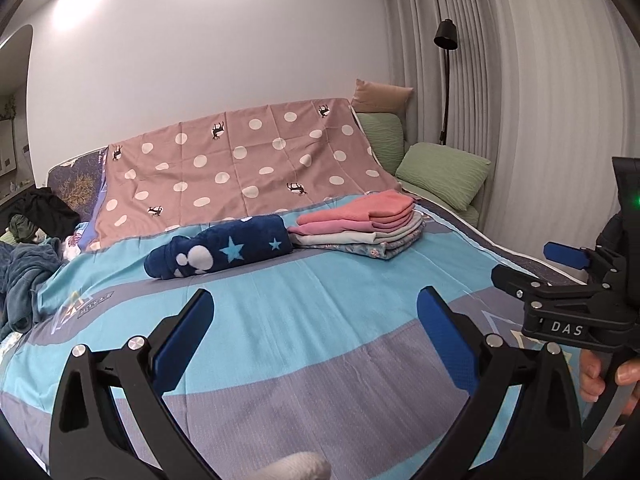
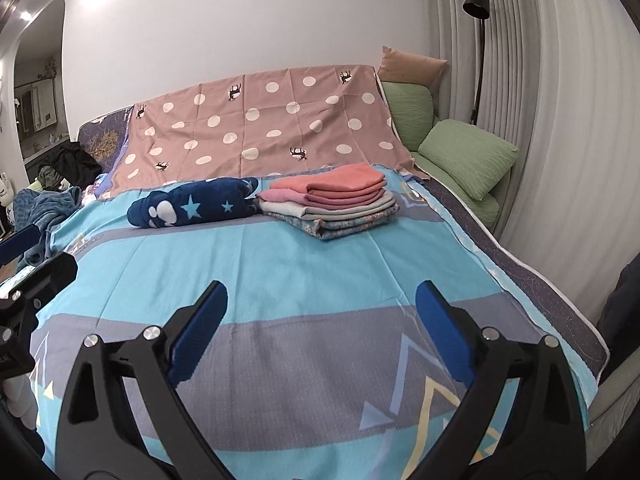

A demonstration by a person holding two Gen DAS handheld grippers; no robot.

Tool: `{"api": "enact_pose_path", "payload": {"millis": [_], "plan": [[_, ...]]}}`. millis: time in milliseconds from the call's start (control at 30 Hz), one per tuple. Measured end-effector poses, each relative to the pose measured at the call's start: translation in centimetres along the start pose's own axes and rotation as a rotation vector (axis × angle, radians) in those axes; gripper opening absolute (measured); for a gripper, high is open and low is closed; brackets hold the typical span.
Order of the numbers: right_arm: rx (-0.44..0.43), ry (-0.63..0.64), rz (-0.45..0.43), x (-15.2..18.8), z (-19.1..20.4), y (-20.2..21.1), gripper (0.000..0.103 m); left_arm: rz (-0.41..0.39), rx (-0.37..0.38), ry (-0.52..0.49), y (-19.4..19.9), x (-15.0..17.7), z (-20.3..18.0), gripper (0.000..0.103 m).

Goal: Fold small clothes

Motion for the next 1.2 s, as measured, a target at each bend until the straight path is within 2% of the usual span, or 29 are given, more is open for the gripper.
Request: {"api": "enact_pose_path", "payload": {"millis": [633, 1200], "plan": [[0.013, 0.033, -0.002, 1.0, 1.2, 1.7, 0.097, -0.005, -0.002, 0.004, 1.7, 1.4, 0.2, 0.102], [0.024, 0.033, 0.006, 1.1, 1.3, 1.5, 0.097, 0.018, -0.004, 0.008, 0.7, 1.8, 0.3, 0.102]]}}
Point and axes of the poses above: each gripper's, at about its wrist camera, not at the fingertips, and y roughly against the way its jaws point, z to its left, x to its underside, the point moved 1 cm from there along -y, roughly the way its jaws point, and after that the axes turned 3 degrees about z, right-handed, at the moved point
